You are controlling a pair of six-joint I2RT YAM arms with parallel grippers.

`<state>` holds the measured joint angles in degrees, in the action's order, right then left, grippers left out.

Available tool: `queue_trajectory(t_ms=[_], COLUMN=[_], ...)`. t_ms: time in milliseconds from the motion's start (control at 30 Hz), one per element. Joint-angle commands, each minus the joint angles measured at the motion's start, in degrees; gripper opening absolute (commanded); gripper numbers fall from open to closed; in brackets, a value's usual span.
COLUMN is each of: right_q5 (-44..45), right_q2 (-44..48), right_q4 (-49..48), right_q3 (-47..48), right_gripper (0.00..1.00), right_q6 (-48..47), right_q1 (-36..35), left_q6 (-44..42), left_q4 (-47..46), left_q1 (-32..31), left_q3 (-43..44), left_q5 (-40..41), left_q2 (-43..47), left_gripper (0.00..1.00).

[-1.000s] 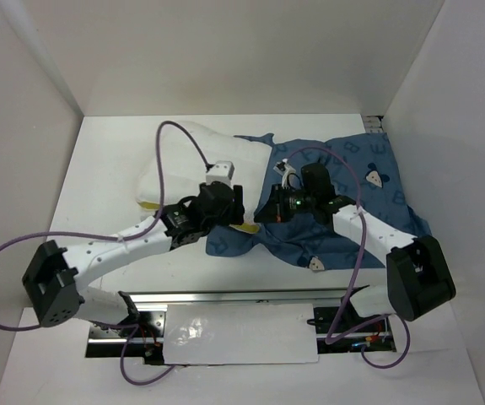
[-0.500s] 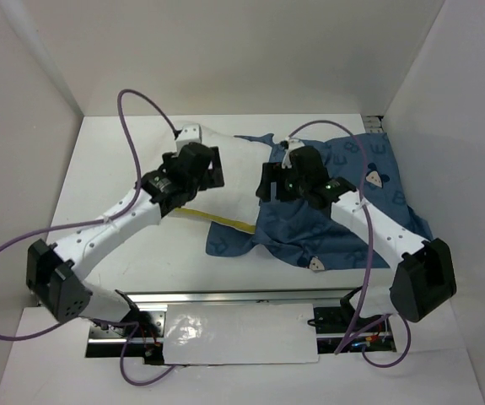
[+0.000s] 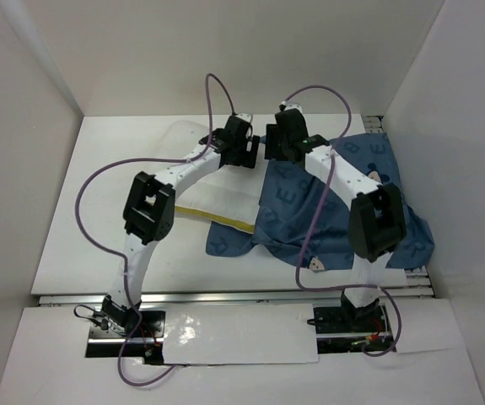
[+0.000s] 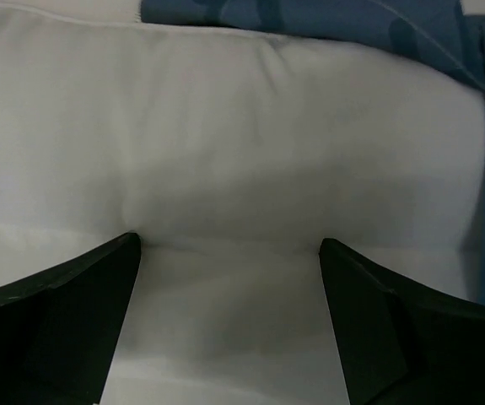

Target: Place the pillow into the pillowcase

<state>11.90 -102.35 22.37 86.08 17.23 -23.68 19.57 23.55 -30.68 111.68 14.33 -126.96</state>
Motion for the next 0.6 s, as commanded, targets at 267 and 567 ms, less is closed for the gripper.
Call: queue_trajectory(t_ms=[267, 567], right_q5=[4.45, 11.65], right_q2=[-22.27, -25.98], right_q4=[6.09, 11.74], right_q3=[25.79, 28.19], right_gripper=[0.58, 0.45], right_q6=[-4.23, -1.68], right_q1=[0.83, 1.97], left_q6=[-2.61, -0.51], left_q4=[-8.77, -13.79], left_q1=[1.41, 1.94], left_q3=[-4.27, -9.1], left_q5=[-13.0, -14.5], left_q2=[-5.59, -3.3], left_gripper=[0.61, 0.0])
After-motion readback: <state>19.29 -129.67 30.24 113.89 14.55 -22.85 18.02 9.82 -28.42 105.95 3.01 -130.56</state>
